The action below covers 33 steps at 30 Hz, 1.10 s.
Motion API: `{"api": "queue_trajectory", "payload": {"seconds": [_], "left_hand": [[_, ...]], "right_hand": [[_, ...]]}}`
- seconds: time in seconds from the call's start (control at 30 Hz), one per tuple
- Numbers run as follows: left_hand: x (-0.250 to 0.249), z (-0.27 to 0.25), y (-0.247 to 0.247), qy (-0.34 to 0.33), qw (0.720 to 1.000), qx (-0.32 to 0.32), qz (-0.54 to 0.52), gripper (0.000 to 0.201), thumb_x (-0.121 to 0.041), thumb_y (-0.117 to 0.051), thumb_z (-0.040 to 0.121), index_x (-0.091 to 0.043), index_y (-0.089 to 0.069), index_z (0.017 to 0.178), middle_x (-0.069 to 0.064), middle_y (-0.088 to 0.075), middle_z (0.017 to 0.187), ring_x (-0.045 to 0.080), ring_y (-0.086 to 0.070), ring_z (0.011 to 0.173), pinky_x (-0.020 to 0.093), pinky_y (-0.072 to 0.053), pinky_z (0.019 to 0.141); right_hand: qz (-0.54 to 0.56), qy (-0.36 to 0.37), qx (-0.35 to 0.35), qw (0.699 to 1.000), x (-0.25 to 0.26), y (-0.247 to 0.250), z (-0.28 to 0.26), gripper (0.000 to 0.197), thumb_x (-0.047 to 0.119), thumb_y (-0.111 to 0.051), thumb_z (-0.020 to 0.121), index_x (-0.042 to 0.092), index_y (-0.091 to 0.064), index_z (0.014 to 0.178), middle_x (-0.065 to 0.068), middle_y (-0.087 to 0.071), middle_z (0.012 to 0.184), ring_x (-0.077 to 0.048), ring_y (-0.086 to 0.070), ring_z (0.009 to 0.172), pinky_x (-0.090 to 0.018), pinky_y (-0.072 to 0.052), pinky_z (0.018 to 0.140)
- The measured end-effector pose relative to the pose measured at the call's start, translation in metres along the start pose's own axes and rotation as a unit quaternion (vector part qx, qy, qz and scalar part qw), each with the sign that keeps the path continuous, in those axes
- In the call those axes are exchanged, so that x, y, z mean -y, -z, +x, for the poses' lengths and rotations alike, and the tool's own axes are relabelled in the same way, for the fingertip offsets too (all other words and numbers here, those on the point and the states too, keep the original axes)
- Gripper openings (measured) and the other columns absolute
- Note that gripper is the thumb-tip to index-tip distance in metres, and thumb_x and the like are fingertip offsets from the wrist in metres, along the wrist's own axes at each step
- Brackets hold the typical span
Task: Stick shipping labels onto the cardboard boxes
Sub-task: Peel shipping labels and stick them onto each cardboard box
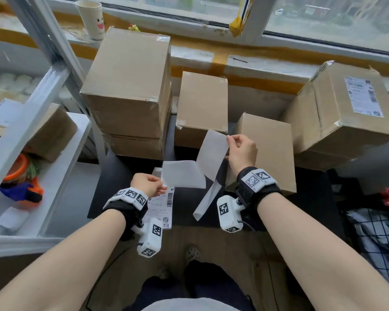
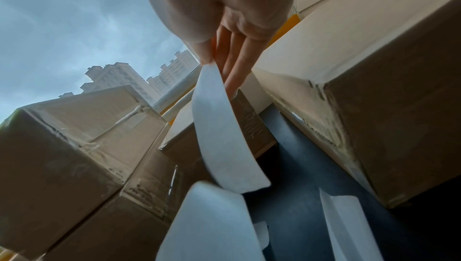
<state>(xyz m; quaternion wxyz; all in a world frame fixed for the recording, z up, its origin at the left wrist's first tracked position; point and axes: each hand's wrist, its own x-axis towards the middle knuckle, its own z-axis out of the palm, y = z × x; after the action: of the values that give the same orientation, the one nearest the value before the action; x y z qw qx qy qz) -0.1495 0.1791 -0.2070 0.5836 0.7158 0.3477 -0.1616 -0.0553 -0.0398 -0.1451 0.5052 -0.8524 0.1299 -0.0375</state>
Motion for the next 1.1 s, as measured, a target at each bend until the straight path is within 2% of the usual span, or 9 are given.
{"api": "queue_trajectory", "payload": {"seconds": [0.17,0.33,0.47,0.57,0.63,0.7,0.9,1.0,1.1], "left_hand": [[0.013,0.016,-0.004,0.047,0.999,0.005,0.010,0.010,0.004,-0.052,0.088,0.007,-0.059,0.094,0.003,-0.065,0.047,0.005,-0.061,0.037,0.012,-0.048,0.039],[0.013,0.025,-0.008,0.057,0.998,-0.002,0.023,0.011,0.004,-0.048,0.090,0.003,-0.055,0.099,0.010,-0.064,0.060,0.005,-0.059,0.035,0.013,-0.046,0.038],[0.008,0.027,-0.004,0.050,0.997,-0.032,0.046,0.017,-0.004,-0.053,0.091,0.008,-0.064,0.091,0.015,-0.065,0.068,0.021,-0.063,0.053,0.023,-0.054,0.047],[0.001,0.023,0.003,-0.005,0.990,-0.066,0.126,0.023,-0.010,-0.055,0.086,-0.009,-0.070,0.068,0.015,-0.072,0.075,0.031,-0.069,0.069,0.040,-0.059,0.075],[-0.013,0.010,0.003,-0.066,0.979,-0.070,0.178,0.019,-0.014,-0.054,0.085,-0.014,-0.073,0.082,0.011,-0.074,0.085,0.028,-0.070,0.081,0.036,-0.056,0.082],[-0.031,-0.003,-0.004,-0.129,0.974,-0.053,0.181,0.020,-0.015,-0.054,0.088,-0.014,-0.072,0.097,0.008,-0.073,0.090,0.022,-0.069,0.082,0.031,-0.054,0.082],[-0.088,-0.042,-0.034,-0.287,0.946,0.021,0.147,0.019,-0.016,-0.062,0.087,-0.015,-0.073,0.102,0.002,-0.073,0.098,0.014,-0.066,0.089,0.029,-0.051,0.089],[-0.103,-0.054,-0.043,-0.320,0.934,0.014,0.159,0.017,-0.019,-0.064,0.086,-0.017,-0.074,0.099,-0.002,-0.073,0.097,0.012,-0.066,0.088,0.028,-0.052,0.087],[-0.108,-0.063,-0.047,-0.320,0.931,-0.001,0.175,0.018,-0.025,-0.066,0.083,-0.019,-0.074,0.098,-0.001,-0.074,0.095,0.013,-0.066,0.085,0.031,-0.054,0.086]], "right_hand": [[-0.009,-0.022,-0.006,1.000,-0.004,0.001,0.010,0.012,0.029,-0.059,0.087,0.023,-0.061,0.076,-0.005,-0.069,0.080,-0.031,-0.067,0.080,-0.053,-0.056,0.074],[-0.019,-0.019,0.016,1.000,-0.007,-0.003,0.008,0.017,0.032,-0.059,0.087,0.029,-0.058,0.070,-0.003,-0.069,0.082,-0.028,-0.067,0.083,-0.052,-0.056,0.074],[-0.017,-0.022,0.026,0.999,-0.002,-0.005,0.001,0.019,0.032,-0.058,0.088,0.030,-0.057,0.069,-0.004,-0.069,0.082,-0.028,-0.067,0.081,-0.051,-0.057,0.071],[-0.004,-0.023,0.027,0.999,0.005,-0.003,-0.006,0.014,0.027,-0.058,0.090,0.019,-0.060,0.079,-0.004,-0.067,0.082,-0.027,-0.068,0.079,-0.049,-0.059,0.067],[0.007,-0.025,0.030,0.999,0.008,0.000,-0.011,0.014,0.026,-0.058,0.091,0.017,-0.061,0.081,-0.007,-0.067,0.084,-0.028,-0.068,0.080,-0.046,-0.060,0.065],[0.023,-0.033,0.038,0.998,0.009,0.001,-0.015,0.014,0.026,-0.059,0.090,0.015,-0.062,0.081,-0.011,-0.069,0.087,-0.030,-0.068,0.082,-0.043,-0.060,0.062],[0.063,-0.037,0.060,0.996,0.021,0.005,-0.032,0.018,0.028,-0.061,0.089,0.018,-0.064,0.074,-0.013,-0.070,0.085,-0.029,-0.069,0.084,-0.042,-0.060,0.068],[0.098,-0.041,0.072,0.992,0.030,0.012,-0.042,0.023,0.026,-0.059,0.091,0.008,-0.068,0.081,-0.018,-0.069,0.085,-0.029,-0.068,0.082,-0.037,-0.060,0.066],[0.119,-0.044,0.073,0.989,0.037,0.018,-0.049,0.032,0.026,-0.058,0.092,0.009,-0.062,0.065,-0.009,-0.059,0.066,-0.022,-0.061,0.068,-0.041,-0.060,0.069]]}}
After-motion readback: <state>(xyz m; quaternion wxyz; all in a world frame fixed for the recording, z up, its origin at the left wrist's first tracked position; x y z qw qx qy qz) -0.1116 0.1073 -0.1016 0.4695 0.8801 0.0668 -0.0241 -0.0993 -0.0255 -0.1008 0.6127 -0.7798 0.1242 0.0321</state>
